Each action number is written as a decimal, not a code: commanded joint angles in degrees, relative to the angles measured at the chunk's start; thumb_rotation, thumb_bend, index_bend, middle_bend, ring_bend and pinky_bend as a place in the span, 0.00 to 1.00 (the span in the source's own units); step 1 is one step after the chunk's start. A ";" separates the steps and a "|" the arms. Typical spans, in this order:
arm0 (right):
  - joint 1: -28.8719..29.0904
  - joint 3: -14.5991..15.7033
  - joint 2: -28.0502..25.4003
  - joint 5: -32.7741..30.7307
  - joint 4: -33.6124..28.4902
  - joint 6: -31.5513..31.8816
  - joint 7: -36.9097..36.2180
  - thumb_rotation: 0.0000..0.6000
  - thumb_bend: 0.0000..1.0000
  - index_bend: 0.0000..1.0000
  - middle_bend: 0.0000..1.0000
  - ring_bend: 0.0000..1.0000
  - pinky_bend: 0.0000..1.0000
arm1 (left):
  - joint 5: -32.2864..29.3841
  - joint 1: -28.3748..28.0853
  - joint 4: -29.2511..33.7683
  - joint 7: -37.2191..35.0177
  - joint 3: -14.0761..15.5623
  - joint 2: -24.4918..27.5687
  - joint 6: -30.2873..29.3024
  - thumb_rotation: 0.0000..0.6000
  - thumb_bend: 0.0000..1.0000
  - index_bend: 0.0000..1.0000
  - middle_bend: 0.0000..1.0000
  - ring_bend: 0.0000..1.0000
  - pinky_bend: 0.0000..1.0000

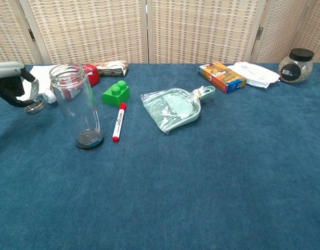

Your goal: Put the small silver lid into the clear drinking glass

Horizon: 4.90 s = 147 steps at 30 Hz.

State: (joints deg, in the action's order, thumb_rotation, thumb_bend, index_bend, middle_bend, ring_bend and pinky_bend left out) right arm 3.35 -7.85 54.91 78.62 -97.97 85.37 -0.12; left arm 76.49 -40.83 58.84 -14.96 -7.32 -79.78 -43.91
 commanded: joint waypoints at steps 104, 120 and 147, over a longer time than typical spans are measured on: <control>-1.26 0.60 0.13 0.00 -0.63 0.47 0.34 1.00 0.16 0.26 0.26 0.21 0.33 | 12.84 -2.02 27.06 9.43 0.37 12.46 -17.04 1.00 0.44 0.64 1.00 1.00 1.00; -1.28 0.57 0.29 -0.03 -0.46 0.41 0.26 1.00 0.16 0.26 0.26 0.22 0.33 | 11.44 -1.70 27.73 11.24 0.19 12.55 -17.09 1.00 0.38 0.52 1.00 1.00 1.00; -1.17 0.42 0.65 -0.23 -0.26 0.16 0.24 1.00 0.16 0.26 0.26 0.22 0.33 | 8.16 -1.15 30.88 3.49 -0.89 16.16 -14.50 0.95 0.59 0.42 1.00 0.98 1.00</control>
State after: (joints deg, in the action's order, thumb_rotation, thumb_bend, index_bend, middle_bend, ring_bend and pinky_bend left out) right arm 2.18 -7.43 55.56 78.38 -98.23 85.53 0.12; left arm 84.42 -41.67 89.32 -10.17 -8.51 -64.32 -59.46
